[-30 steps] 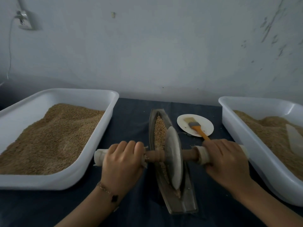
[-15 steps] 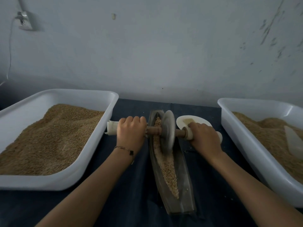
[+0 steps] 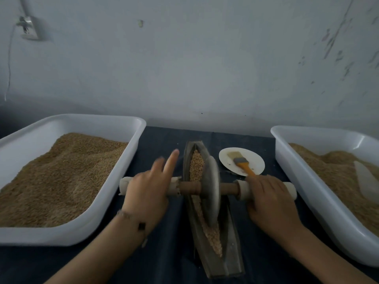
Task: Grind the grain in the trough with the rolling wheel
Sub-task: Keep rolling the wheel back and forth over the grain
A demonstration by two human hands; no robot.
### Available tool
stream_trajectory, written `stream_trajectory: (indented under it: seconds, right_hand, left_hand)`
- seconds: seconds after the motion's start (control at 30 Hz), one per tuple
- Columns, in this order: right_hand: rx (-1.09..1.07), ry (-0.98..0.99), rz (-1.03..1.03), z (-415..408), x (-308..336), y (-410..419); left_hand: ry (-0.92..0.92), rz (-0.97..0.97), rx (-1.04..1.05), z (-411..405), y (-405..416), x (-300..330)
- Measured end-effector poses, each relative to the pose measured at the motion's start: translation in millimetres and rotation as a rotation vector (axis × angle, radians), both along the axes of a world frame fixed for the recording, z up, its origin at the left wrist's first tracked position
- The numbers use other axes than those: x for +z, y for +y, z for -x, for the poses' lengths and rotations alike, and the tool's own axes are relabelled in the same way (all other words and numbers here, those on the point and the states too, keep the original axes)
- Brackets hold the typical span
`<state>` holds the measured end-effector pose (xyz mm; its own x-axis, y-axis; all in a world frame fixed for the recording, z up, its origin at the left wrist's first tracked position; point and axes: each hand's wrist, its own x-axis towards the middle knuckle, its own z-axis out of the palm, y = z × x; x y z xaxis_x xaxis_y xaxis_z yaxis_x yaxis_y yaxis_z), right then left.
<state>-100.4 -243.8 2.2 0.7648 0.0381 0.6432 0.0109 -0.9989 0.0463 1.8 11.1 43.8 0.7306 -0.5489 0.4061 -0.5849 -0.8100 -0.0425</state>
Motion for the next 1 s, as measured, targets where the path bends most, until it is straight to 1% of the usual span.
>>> stream_trajectory:
  seconds: [0.03, 0.07, 0.1, 0.13, 0.2, 0.33, 0.4, 0.43, 0.47, 0.53, 0.63, 0.67, 0.7, 0.77, 0.83, 0.87, 0.9, 0.93, 1.0]
  right_hand:
    - [-0.017, 0.024, 0.01, -11.5, 3.7, -0.9]
    - [-0.049, 0.073, 0.023, -24.6, 8.8, -2.5]
    - [-0.1, 0.148, 0.04, -38.8, 13.5, -5.0]
    - [-0.155, 0.224, 0.035, -52.9, 18.0, -8.0]
    - [-0.219, 0.352, -0.05, -77.2, 24.6, -14.6]
    - [-0.195, 0.426, -0.063, -99.2, 32.2, -18.7]
    - [-0.212, 0.418, -0.102, -92.3, 35.2, -13.2]
    - [-0.231, 0.396, -0.086, -85.3, 35.7, -9.7]
    - [-0.244, 0.363, -0.035, -76.4, 36.1, -5.6]
    - [-0.202, 0.251, 0.09, -52.3, 34.3, 2.5]
    - [-0.068, 0.087, 0.099, -13.5, 36.5, 13.0]
    - [-0.048, 0.094, 0.1, -4.2, 38.5, 14.6]
    - [-0.06, 0.153, 0.116, 2.8, 40.1, 14.4]
    - [-0.154, 0.367, 0.163, 4.4, 48.2, 10.3]
    - [-0.163, 0.611, 0.147, -6.6, 57.3, 1.3]
    - [-0.114, 0.678, 0.125, -15.3, 59.9, -2.8]
    - [-0.068, 0.728, 0.09, -25.5, 60.0, -7.2]
    - [-0.043, 0.778, -0.003, -36.2, 57.7, -11.9]
    - [-0.074, 0.906, -0.247, -54.2, 50.9, -19.4]
  left_hand:
    - [0.057, -0.11, 0.052, -15.0, -4.1, 1.5]
    - [0.125, -0.209, 0.058, -30.0, -8.8, 3.9]
    - [0.183, -0.267, 0.034, -41.7, -14.1, 7.8]
    - [0.197, -0.269, 0.013, -51.8, -18.7, 9.9]
    - [0.162, -0.239, 0.004, -67.6, -26.9, 9.0]
    - [0.161, -0.172, 0.082, -78.2, -38.9, 8.3]
    - [0.186, -0.167, 0.063, -76.1, -36.0, 4.3]
    - [0.193, -0.15, 0.048, -72.3, -32.0, 1.7]
    - [0.196, -0.13, 0.035, -66.3, -26.8, -1.4]
    - [0.193, -0.09, 0.015, -49.6, -15.0, -9.8]
    - [0.061, -0.029, 0.001, -20.8, 0.8, -23.0]
    - [-0.01, -0.003, -0.028, -12.0, 4.7, -24.6]
    - [-0.083, 0.032, -0.084, -5.0, 7.7, -25.4]
    - [-0.113, 0.057, -0.151, 2.9, 9.3, -20.5]
    - [-0.092, -0.013, -0.121, 0.0, 4.6, -17.5]
    - [-0.088, -0.064, -0.076, -5.1, 0.0, -14.8]
    - [-0.071, -0.111, -0.038, -12.1, -4.4, -13.4]
    - [-0.081, -0.116, -0.027, -19.9, -9.7, -12.0]
    - [-0.098, -0.105, -0.029, -34.6, -22.1, -7.2]
